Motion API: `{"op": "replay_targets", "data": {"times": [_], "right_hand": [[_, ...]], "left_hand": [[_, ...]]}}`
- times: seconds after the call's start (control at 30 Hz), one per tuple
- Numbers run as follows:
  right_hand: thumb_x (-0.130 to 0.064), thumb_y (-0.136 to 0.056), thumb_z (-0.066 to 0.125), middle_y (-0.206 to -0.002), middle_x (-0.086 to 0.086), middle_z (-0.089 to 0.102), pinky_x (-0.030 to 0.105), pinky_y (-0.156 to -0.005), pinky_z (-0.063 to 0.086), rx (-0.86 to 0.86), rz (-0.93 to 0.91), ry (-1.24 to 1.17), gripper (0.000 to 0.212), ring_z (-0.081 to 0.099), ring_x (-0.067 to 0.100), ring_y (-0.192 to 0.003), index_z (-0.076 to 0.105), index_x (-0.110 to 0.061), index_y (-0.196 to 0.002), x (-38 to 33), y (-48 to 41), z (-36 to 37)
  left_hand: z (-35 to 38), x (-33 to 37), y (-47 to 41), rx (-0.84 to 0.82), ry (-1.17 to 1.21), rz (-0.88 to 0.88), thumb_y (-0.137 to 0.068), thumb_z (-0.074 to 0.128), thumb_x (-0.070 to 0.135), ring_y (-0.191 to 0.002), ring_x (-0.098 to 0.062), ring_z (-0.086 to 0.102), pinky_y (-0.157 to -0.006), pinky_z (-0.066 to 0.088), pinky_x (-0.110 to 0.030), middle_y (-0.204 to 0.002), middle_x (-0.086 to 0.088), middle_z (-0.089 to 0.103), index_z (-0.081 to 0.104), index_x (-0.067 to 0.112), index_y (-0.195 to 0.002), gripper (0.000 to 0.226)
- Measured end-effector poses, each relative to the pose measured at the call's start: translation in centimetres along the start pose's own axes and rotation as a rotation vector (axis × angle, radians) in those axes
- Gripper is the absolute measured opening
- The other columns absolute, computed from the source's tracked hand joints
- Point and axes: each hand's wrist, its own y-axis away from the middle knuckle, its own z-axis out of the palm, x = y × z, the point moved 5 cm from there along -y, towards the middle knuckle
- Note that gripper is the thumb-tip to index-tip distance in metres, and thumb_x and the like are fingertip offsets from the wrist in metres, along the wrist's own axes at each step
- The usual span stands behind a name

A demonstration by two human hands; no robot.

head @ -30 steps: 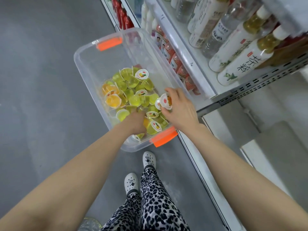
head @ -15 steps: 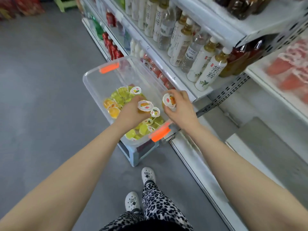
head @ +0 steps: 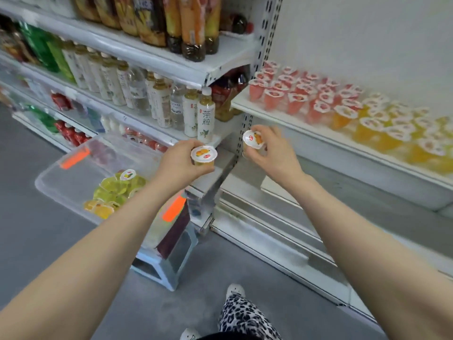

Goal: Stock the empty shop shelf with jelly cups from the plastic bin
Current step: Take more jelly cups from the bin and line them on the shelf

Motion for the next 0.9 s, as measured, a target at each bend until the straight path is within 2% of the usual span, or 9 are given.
{"op": "replay_targets", "data": {"times": [0.1, 0.23, 0.33, 0.47, 0.6, 0.7, 0.83, 0.9], "right_hand": [[-0.036, -0.086, 0.067, -0.118, 0.003, 0.056, 0.029, -0.082, 0.040, 0.097, 0.048, 0.044, 0.044, 0.055, 0.019, -0.104, 0.057, -0.020, -0.126, 2.9, 1.3, -5.0], [-0.038, -0.084, 0.068, -0.115, -0.002, 0.060, 0.032, -0.083, 0.045, 0.241, 0.064, 0.090, 0.040, 0.054, 0.015, -0.105, 0.058, -0.019, -0.118, 6.8, 2.8, -11.4], [-0.039, -0.084, 0.070, -0.114, -0.003, 0.060, 0.028, -0.080, 0.043, 0.314, 0.106, 0.136, 0.041, 0.056, 0.015, -0.100, 0.057, -0.019, -0.117, 9.9, 4.1, -16.0], [-0.044, -0.082, 0.070, -0.108, -0.007, 0.058, 0.035, -0.079, 0.046, 0.373, 0.163, 0.197, 0.040, 0.057, 0.015, -0.094, 0.056, -0.022, -0.111, 14.9, 5.9, -21.8], [-0.048, -0.081, 0.071, -0.104, -0.008, 0.058, 0.033, -0.078, 0.046, 0.400, 0.230, 0.227, 0.040, 0.058, 0.015, -0.089, 0.055, -0.024, -0.109, 20.8, 7.4, -27.6], [-0.047, -0.081, 0.071, -0.106, -0.004, 0.058, 0.032, -0.078, 0.046, 0.417, 0.269, 0.249, 0.041, 0.056, 0.012, -0.086, 0.054, -0.023, -0.109, 25.3, 8.2, -32.0], [-0.043, -0.081, 0.072, -0.105, 0.000, 0.058, 0.031, -0.076, 0.043, 0.432, 0.351, 0.268, 0.041, 0.056, 0.015, -0.087, 0.053, -0.020, -0.110, 31.5, 8.7, -36.6], [-0.041, -0.081, 0.071, -0.102, 0.000, 0.059, 0.031, -0.076, 0.041, 0.424, 0.414, 0.249, 0.040, 0.057, 0.019, -0.090, 0.053, -0.020, -0.108, 34.6, 8.7, -38.0]], "left_hand": [[1.8, 4.8, -1.2, -0.024, -0.027, 0.129, -0.069, 0.084, 0.038, -0.100, -0.022, 0.063, -0.086, 0.051, -0.041, -0.112, -0.001, 0.067, 0.062, 0.018, -0.118, 0.058], [4.5, 11.6, -2.9, -0.054, -0.075, 0.283, -0.071, 0.081, 0.043, -0.108, -0.020, 0.060, -0.090, 0.049, -0.037, -0.117, 0.001, 0.066, 0.061, 0.022, -0.122, 0.059], [7.0, 17.0, -4.0, -0.065, -0.085, 0.382, -0.072, 0.080, 0.045, -0.111, -0.020, 0.058, -0.092, 0.046, -0.036, -0.120, 0.000, 0.065, 0.062, 0.022, -0.122, 0.058], [11.4, 24.6, -5.2, -0.088, -0.083, 0.497, -0.074, 0.079, 0.045, -0.109, -0.018, 0.058, -0.085, 0.043, -0.029, -0.120, 0.001, 0.064, 0.061, 0.020, -0.122, 0.057], [16.6, 31.8, -6.7, -0.120, -0.045, 0.551, -0.074, 0.078, 0.043, -0.106, -0.017, 0.058, -0.079, 0.038, -0.023, -0.118, 0.001, 0.064, 0.061, 0.018, -0.123, 0.057], [20.3, 36.8, -7.8, -0.115, -0.038, 0.582, -0.074, 0.077, 0.039, -0.107, -0.016, 0.058, -0.080, 0.040, -0.022, -0.118, 0.001, 0.064, 0.062, 0.017, -0.122, 0.055], [24.9, 41.9, -9.4, -0.133, -0.032, 0.591, -0.074, 0.074, 0.038, -0.107, -0.019, 0.061, -0.086, 0.050, -0.032, -0.119, 0.000, 0.065, 0.061, 0.017, -0.122, 0.054], [26.9, 43.8, -10.1, -0.122, -0.059, 0.594, -0.073, 0.074, 0.041, -0.109, -0.018, 0.058, -0.086, 0.044, -0.027, -0.118, 0.001, 0.063, 0.061, 0.018, -0.121, 0.055]]}}
